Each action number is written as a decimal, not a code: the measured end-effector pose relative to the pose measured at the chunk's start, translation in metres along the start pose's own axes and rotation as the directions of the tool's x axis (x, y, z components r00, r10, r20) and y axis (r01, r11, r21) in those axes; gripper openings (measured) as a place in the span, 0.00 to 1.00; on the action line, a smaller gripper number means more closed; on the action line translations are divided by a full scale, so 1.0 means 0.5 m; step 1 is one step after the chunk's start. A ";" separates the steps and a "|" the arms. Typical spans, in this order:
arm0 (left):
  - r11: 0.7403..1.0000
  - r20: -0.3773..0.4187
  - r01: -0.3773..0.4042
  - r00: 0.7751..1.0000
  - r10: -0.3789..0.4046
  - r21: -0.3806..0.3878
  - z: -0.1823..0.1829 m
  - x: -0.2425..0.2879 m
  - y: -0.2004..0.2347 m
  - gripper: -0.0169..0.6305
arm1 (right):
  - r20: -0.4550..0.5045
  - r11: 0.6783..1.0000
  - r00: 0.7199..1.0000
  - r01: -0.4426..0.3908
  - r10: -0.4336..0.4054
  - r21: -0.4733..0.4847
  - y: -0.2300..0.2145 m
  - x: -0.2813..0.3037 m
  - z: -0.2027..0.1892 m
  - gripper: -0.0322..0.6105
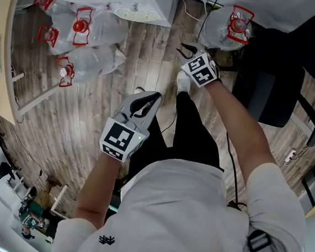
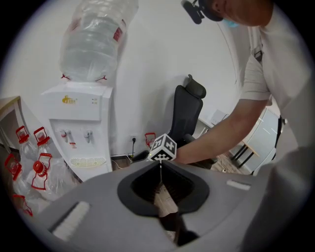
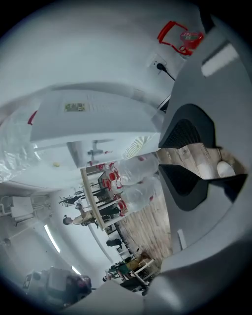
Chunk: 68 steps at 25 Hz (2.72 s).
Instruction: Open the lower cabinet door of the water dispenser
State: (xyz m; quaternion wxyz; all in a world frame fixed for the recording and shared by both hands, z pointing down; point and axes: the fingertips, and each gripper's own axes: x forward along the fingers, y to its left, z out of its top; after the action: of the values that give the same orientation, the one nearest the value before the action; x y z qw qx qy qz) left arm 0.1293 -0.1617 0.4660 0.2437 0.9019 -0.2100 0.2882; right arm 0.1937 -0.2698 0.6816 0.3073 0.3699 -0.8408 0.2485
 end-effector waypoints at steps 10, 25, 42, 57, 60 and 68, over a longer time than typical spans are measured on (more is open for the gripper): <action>0.999 -0.010 -0.002 1.000 0.002 -0.035 -0.067 0.095 0.106 0.11 | -0.076 0.999 0.997 0.007 -0.010 -0.039 -0.138 0.269 -0.064 0.22; 0.994 -0.035 -0.024 0.999 0.020 -0.103 -0.134 0.113 0.213 0.11 | -0.163 0.995 0.986 0.031 -0.045 -0.090 -0.239 0.486 -0.088 0.29; 0.991 -0.020 -0.023 1.000 0.020 -0.133 -0.161 0.082 0.223 0.11 | -0.186 0.991 0.975 0.110 -0.122 -0.075 -0.238 0.498 -0.085 0.29; 0.988 0.006 -0.037 0.999 0.039 -0.152 -0.207 -0.012 0.226 0.11 | -0.229 0.990 0.963 0.140 -0.141 -0.019 -0.120 0.483 -0.129 0.30; 0.984 0.004 -0.038 0.999 0.039 -0.171 -0.224 -0.043 0.230 0.11 | -0.239 0.988 0.960 0.153 -0.149 -0.001 -0.089 0.485 -0.137 0.30; 0.982 0.020 -0.045 0.999 0.050 -0.185 -0.277 -0.115 0.247 0.11 | -0.258 0.985 0.953 0.170 -0.161 0.012 -0.009 0.490 -0.150 0.30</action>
State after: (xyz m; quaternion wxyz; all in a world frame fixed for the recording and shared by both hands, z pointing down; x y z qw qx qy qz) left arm -0.0354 -0.1682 0.5684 0.3168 0.8736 -0.2603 0.2620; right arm 0.0903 -0.3391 0.9055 0.4267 0.4089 -0.7557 0.2821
